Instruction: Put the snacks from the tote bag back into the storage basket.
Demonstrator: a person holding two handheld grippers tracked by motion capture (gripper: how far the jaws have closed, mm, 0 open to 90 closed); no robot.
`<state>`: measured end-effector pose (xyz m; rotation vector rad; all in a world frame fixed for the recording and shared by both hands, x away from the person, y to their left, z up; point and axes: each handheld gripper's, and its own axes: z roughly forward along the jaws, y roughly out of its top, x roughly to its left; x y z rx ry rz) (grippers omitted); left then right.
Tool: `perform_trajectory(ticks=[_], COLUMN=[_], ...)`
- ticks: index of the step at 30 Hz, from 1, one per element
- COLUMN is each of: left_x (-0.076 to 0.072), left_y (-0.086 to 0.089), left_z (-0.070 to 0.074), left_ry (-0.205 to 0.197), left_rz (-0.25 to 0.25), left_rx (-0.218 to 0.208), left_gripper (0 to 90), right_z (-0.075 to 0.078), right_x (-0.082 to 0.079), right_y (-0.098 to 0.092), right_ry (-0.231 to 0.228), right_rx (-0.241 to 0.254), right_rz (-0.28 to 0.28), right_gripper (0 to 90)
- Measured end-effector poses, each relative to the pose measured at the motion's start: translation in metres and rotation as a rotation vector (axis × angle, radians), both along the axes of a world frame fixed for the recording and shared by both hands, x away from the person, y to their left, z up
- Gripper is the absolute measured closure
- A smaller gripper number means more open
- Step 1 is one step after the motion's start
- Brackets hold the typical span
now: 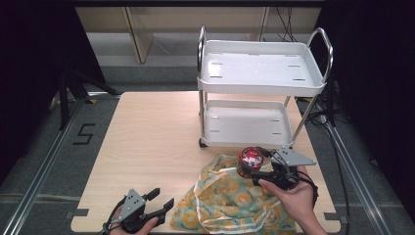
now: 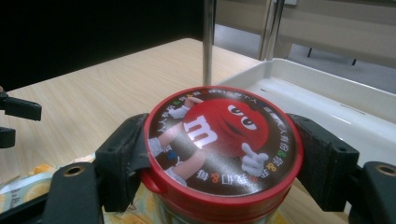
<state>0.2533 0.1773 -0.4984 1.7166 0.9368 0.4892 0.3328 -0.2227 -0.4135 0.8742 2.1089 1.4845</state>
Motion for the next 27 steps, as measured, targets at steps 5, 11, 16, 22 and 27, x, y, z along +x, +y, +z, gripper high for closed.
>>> perform_trajectory(ticks=[5,11,16,22,27], left_x=[-0.0005,0.0014,-0.0006,0.0006,0.0007], left_y=[-0.0006,0.0017,-0.0008,0.0004,0.0003], left_z=[-0.0004,0.0003,-0.0007,-0.0004,-0.0003], left_ry=[0.008,-0.015,0.009,-0.007,-0.007], left_rz=[0.007,-0.007,0.016,0.007,0.008], left_rx=[-0.012,0.016,-0.031,-0.017,-0.018], left_gripper=[35.2,35.2,35.2,35.2,35.2], right_z=[0.0001,0.0002,0.0008,0.0018,0.0034], right_x=[0.0006,0.0023,0.0040,0.0060,0.0079], right_y=[-0.0009,-0.0005,-0.0001,0.0011,0.0023], right_ry=[-0.002,-0.024,-0.007,-0.014,0.007], right_rx=[-0.017,-0.014,-0.026,-0.027,-0.028], right_rz=[-0.005,-0.020,-0.010,-0.007,-0.016], right_gripper=[26.8,26.8,26.8,26.8,26.8])
